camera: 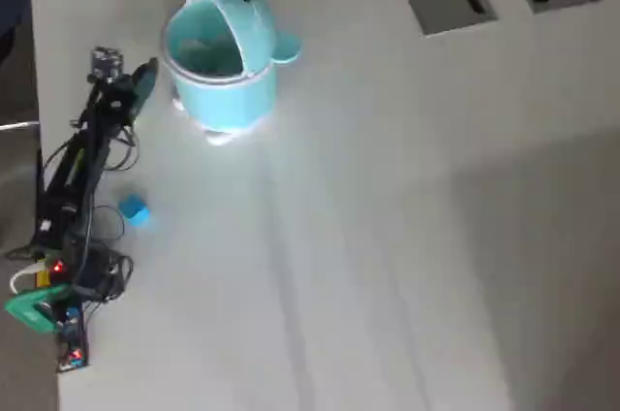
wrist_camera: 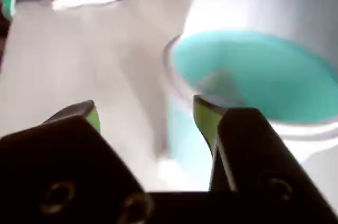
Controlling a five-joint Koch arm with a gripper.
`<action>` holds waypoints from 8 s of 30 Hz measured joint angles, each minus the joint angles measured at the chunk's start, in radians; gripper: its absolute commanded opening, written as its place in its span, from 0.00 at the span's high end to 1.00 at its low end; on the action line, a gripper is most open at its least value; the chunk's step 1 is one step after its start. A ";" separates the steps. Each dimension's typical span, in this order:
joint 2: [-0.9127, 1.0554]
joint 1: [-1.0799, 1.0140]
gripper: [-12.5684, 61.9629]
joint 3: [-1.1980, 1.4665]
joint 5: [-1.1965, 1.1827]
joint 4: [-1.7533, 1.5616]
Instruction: Grasp RGB lego blocks and put them in the bin one by one.
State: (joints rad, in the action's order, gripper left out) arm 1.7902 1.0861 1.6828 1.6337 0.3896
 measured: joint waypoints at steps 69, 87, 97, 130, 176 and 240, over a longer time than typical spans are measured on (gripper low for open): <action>-0.750 0.276 0.54 -0.178 0.187 -0.067; -0.331 0.314 0.63 -0.071 0.176 0.153; -0.236 0.235 0.66 -0.460 0.166 0.337; -0.818 -0.153 0.54 -1.316 0.166 0.428; -0.775 0.106 0.45 -1.534 -0.051 1.150; 0.284 -0.101 0.43 0.657 0.031 0.652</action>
State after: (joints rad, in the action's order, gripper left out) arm 2.0739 0.9848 2.3393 1.6644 1.0416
